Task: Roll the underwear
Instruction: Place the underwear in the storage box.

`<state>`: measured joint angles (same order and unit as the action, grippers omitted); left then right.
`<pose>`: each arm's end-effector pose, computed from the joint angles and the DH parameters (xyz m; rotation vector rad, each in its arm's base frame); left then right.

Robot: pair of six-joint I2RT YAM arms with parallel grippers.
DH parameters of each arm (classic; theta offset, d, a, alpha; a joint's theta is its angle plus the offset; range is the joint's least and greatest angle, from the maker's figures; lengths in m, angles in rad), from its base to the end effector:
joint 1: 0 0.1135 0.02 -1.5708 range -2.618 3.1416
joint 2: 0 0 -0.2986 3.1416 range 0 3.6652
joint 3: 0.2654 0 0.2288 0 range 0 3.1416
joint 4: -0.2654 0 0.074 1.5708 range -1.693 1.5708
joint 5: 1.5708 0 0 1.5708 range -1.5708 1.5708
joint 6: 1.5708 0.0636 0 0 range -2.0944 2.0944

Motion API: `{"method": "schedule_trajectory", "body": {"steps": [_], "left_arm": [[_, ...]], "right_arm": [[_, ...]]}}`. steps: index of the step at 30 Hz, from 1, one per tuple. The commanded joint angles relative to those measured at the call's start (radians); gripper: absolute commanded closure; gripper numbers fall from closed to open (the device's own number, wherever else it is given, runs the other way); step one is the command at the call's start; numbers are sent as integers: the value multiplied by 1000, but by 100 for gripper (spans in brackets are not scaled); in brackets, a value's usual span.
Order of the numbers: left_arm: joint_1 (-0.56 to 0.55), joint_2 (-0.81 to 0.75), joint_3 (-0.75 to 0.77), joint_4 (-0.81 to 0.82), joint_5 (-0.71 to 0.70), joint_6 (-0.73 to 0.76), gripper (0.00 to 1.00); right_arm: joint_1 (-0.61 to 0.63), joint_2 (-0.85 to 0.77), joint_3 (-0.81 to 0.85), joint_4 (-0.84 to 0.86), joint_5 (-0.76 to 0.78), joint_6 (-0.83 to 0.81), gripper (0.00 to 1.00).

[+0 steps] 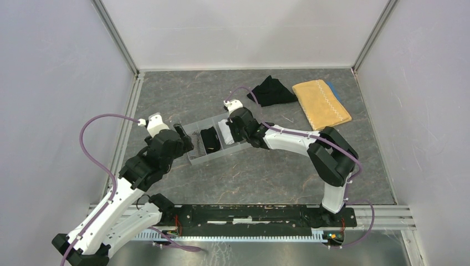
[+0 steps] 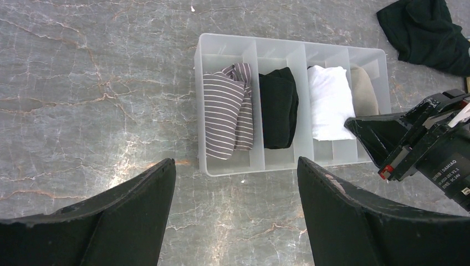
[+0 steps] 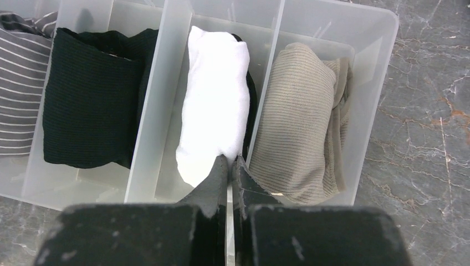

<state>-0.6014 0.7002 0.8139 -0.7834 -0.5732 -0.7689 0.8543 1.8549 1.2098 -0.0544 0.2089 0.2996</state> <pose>0.1054 -0.0305 0.3115 -0.4746 2.0701 -0.1638 0.2861 0.3084 0.2276 -0.5167 2.2208 0.3781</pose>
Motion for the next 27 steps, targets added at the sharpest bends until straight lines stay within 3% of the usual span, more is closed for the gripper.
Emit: {"method": "schedule_trajectory", "body": {"steps": [1,3,13,27], "left_arm": [[3,2,-2,33,-1,0,14],[3,0,-3,33,-1,0,14],[3,0,-4,34,3,5,14],[2,14,-10,57,41,29,14]], "right_arm": [[6,-31,36,-26,59,-41,100],[5,-30,34,-28,55,-45,100],[5,-106,16,-5,46,-90,65],[0,-320,-108,22,-85,-91,54]]}}
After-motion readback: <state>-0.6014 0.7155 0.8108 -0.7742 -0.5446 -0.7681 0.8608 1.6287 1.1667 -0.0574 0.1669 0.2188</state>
